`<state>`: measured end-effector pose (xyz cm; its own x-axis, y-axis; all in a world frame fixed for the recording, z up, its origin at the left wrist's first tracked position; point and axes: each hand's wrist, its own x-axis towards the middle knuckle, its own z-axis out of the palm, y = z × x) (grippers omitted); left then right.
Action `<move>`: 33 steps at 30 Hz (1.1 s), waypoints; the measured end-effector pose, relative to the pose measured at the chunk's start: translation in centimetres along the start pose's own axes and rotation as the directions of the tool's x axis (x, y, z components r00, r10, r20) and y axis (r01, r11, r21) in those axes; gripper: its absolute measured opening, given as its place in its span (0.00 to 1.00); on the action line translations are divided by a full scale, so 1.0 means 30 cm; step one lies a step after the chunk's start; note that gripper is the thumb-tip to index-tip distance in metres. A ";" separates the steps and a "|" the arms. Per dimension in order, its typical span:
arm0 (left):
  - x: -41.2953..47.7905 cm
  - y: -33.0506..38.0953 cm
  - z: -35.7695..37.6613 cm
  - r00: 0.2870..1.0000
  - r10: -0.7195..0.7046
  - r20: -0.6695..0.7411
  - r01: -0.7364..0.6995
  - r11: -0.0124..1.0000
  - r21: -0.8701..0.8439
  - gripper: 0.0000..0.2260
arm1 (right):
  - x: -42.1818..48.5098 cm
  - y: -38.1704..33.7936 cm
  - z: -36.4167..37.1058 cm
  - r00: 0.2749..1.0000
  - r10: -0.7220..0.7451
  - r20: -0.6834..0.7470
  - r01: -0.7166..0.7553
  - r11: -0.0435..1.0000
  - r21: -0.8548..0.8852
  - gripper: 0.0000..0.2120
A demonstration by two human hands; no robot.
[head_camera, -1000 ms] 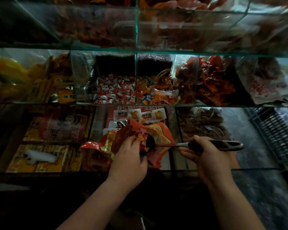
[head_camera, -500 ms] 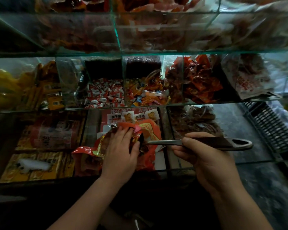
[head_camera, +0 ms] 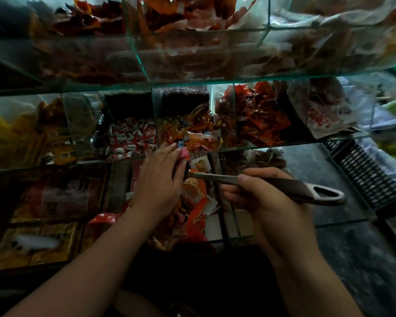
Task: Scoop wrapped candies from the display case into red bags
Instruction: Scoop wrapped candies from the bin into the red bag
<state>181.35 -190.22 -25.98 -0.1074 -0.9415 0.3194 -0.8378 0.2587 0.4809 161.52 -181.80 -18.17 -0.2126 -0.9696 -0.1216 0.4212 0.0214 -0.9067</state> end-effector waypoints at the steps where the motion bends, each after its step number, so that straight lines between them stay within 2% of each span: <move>1: 0.038 0.007 0.001 1.000 0.012 -0.005 -0.012 1.000 -0.004 0.22 | 0.017 -0.009 0.007 1.000 -0.010 -0.018 0.011 1.000 0.012 0.05; 5: 0.175 0.017 -0.006 0.997 -0.078 -0.017 0.078 0.997 -0.019 0.30 | 0.117 -0.009 0.038 0.993 -0.025 -0.114 0.033 0.998 0.062 0.08; 8: 0.196 -0.013 -0.020 0.986 -0.164 -0.032 0.161 0.984 -0.076 0.32 | 0.212 0.021 0.071 0.989 -0.052 -0.140 0.069 0.991 0.118 0.05; 9: 0.183 -0.025 -0.025 0.983 -0.181 -0.037 0.177 0.980 -0.092 0.32 | 0.244 0.037 0.085 0.989 -0.086 -0.124 0.096 0.993 0.075 0.04; 11: 0.142 -0.049 -0.030 0.977 -0.212 -0.038 0.207 0.972 -0.114 0.31 | 0.302 0.078 0.105 0.966 -0.257 -0.032 0.246 0.950 -0.191 0.05; 12: 0.122 -0.060 -0.030 0.974 -0.224 -0.033 0.219 0.969 -0.118 0.30 | 0.329 0.096 0.106 0.921 -0.383 0.076 0.383 0.846 -0.370 0.05; 13: 0.106 -0.069 -0.029 0.972 -0.233 -0.026 0.228 0.966 -0.119 0.29 | 0.352 0.112 0.103 0.847 -0.477 0.236 0.525 0.675 -0.519 0.05; 14: 0.094 -0.076 -0.028 0.970 -0.241 -0.015 0.237 0.964 -0.121 0.29 | 0.370 0.127 0.098 0.767 -0.495 0.409 0.635 0.488 -0.599 0.06; 15: 0.086 -0.080 -0.029 0.969 -0.245 -0.003 0.243 0.962 -0.121 0.29 | 0.382 0.137 0.089 0.713 -0.448 0.540 0.694 0.337 -0.636 0.09; 16: 0.081 -0.084 -0.032 0.969 -0.245 0.008 0.245 0.962 -0.121 0.29 | 0.384 0.139 0.083 0.705 -0.370 0.604 0.702 0.245 -0.669 0.13; 18: 0.076 -0.086 -0.039 0.971 -0.239 0.014 0.239 0.963 -0.128 0.30 | 0.368 0.134 0.069 0.711 -0.325 0.623 0.691 0.158 -0.705 0.16; 20: 0.070 -0.087 -0.046 0.972 -0.233 0.011 0.232 0.963 -0.137 0.30 | 0.329 0.114 0.061 0.681 -0.396 0.615 0.707 0.137 -0.694 0.14; 22: 0.060 -0.090 -0.052 0.973 -0.231 0.005 0.229 0.962 -0.150 0.30 | 0.278 0.098 0.056 0.631 -0.485 0.605 0.744 0.159 -0.649 0.09; 23: 0.051 -0.092 -0.054 0.972 -0.235 0.002 0.232 0.959 -0.160 0.31 | 0.254 0.094 0.049 0.635 -0.523 0.569 0.745 0.219 -0.630 0.07; 24: 0.041 -0.094 -0.056 0.970 -0.242 0.001 0.238 0.956 -0.169 0.31 | 0.233 0.086 0.043 0.684 -0.531 0.500 0.702 0.291 -0.650 0.04; 26: 0.016 -0.097 -0.055 0.966 -0.257 0.012 0.254 0.948 -0.190 0.31 | 0.162 0.070 0.047 0.889 -0.337 0.311 0.456 0.579 -0.675 0.05; 27: 0.006 -0.097 -0.053 0.965 -0.261 0.018 0.259 0.944 -0.204 0.31 | 0.111 0.052 0.054 0.916 -0.290 0.276 0.401 0.671 -0.624 0.07; 29: -0.009 -0.091 -0.050 0.966 -0.257 0.017 0.254 0.938 -0.234 0.32 | 0.005 0.012 0.081 0.870 -0.392 0.299 0.493 0.716 -0.494 0.09; 30: -0.013 -0.085 -0.048 0.968 -0.251 0.010 0.245 0.938 -0.245 0.32 | -0.043 -0.005 0.093 0.866 -0.399 0.301 0.499 0.725 -0.475 0.07; 31: -0.016 -0.078 -0.049 0.970 -0.244 0.001 0.236 0.937 -0.256 0.32 | -0.086 -0.023 0.114 0.890 -0.355 0.286 0.451 0.779 -0.436 0.05; 32: -0.018 -0.070 -0.051 0.970 -0.242 -0.006 0.232 0.934 -0.270 0.33 | -0.095 -0.016 0.133 0.921 -0.274 0.276 0.369 0.842 -0.394 0.13; 33: -0.022 -0.065 -0.056 0.969 -0.248 -0.010 0.235 0.929 -0.285 0.33 | -0.112 -0.021 0.148 0.953 -0.126 0.276 0.223 0.908 -0.355 0.22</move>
<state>183.93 -189.74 -25.76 0.1089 -0.9740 0.1987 -0.6509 0.0812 0.7548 165.90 -179.65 -15.40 -0.0127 -0.9939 0.1097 0.0225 -0.1099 -0.9937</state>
